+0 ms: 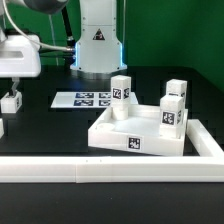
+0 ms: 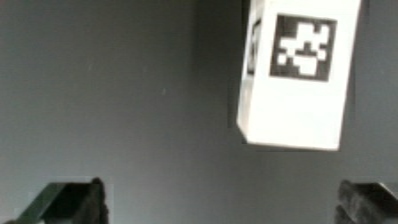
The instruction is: Assemble square table
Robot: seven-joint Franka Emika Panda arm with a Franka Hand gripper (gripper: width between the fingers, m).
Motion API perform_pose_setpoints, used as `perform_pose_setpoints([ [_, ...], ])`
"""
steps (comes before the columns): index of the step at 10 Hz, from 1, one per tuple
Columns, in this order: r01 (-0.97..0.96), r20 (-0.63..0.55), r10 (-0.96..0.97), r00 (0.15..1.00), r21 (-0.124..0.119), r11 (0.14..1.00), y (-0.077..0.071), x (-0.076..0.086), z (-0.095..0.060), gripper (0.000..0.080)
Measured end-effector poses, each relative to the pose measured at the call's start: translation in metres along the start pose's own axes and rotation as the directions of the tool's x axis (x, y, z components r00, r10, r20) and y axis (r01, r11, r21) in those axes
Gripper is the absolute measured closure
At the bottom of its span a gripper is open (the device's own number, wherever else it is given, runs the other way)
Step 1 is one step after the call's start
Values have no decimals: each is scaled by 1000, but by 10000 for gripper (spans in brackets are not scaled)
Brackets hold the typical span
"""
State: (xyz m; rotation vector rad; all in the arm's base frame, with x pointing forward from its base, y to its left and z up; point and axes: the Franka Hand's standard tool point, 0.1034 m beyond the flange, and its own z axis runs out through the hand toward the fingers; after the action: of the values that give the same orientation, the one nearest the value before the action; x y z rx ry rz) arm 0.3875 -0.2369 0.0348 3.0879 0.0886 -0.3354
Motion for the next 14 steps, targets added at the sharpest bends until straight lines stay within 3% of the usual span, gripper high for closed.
perform_pose_setpoints([
  [2,-32,99,34,995,-21,999,-6,3,5,150],
  [6,-49,341,34,939,36,998,-15,-1,11,150],
  [8,-52,450,29,893,39,998,-8,-7,22,150],
  [10,-53,583,24,812,33,998,-9,-22,23,150],
  [14,-75,725,4,689,65,995,-23,-36,19,150],
])
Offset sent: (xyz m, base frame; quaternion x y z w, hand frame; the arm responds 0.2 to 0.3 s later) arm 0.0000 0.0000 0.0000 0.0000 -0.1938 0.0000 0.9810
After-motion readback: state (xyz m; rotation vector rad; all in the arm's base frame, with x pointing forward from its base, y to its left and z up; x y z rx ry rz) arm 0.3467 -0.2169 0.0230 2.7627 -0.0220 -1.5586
